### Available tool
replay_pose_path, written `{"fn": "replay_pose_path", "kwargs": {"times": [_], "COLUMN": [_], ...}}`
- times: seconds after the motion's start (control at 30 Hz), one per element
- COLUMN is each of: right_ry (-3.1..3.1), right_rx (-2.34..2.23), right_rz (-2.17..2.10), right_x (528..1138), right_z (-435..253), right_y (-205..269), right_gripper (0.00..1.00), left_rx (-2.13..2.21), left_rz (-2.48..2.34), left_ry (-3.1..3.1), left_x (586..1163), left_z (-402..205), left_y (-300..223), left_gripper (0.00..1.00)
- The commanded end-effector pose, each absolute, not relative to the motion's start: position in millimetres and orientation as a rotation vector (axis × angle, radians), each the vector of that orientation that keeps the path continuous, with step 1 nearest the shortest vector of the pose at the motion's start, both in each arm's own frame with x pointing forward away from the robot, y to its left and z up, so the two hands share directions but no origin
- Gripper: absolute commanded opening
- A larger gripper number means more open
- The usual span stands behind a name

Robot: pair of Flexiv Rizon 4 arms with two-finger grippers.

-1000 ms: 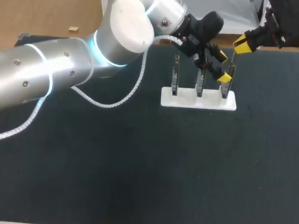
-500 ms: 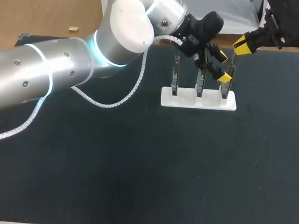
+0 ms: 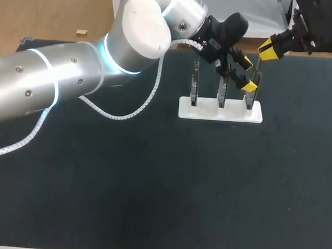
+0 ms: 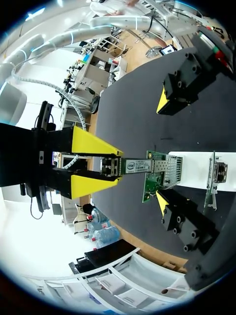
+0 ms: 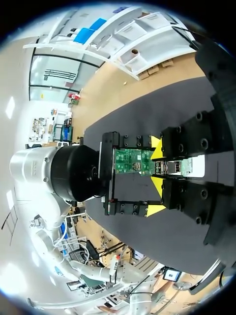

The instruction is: Pick up the optical module with the left hand, and insert it into the network port with the right hand.

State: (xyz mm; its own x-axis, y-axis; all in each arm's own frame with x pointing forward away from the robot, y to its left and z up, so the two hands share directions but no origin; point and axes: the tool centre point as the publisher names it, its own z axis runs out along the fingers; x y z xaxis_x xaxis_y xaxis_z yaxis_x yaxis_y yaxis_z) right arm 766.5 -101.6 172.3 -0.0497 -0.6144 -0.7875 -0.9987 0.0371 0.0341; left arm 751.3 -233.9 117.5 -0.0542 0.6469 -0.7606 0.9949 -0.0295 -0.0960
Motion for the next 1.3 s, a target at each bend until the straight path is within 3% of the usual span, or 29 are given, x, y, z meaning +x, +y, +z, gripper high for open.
{"fn": "replay_pose_path", "kwargs": {"times": [0.03, 1.3], "right_ry": [1.725, 1.728], "right_rx": [-1.635, -1.635], "right_rz": [0.823, 0.786], "right_x": [763.0, 764.3], "right_z": [172.9, 173.4], "right_y": [-101.3, -104.0], "right_gripper": [0.00, 0.00], "left_rx": [1.727, 1.727], "left_rz": [-0.900, -0.900], "left_ry": [1.752, 1.752], "left_x": [754.0, 754.0], "left_z": [118.0, 118.0], "left_y": [-235.5, -235.5], "left_gripper": [1.00, 1.00]}}
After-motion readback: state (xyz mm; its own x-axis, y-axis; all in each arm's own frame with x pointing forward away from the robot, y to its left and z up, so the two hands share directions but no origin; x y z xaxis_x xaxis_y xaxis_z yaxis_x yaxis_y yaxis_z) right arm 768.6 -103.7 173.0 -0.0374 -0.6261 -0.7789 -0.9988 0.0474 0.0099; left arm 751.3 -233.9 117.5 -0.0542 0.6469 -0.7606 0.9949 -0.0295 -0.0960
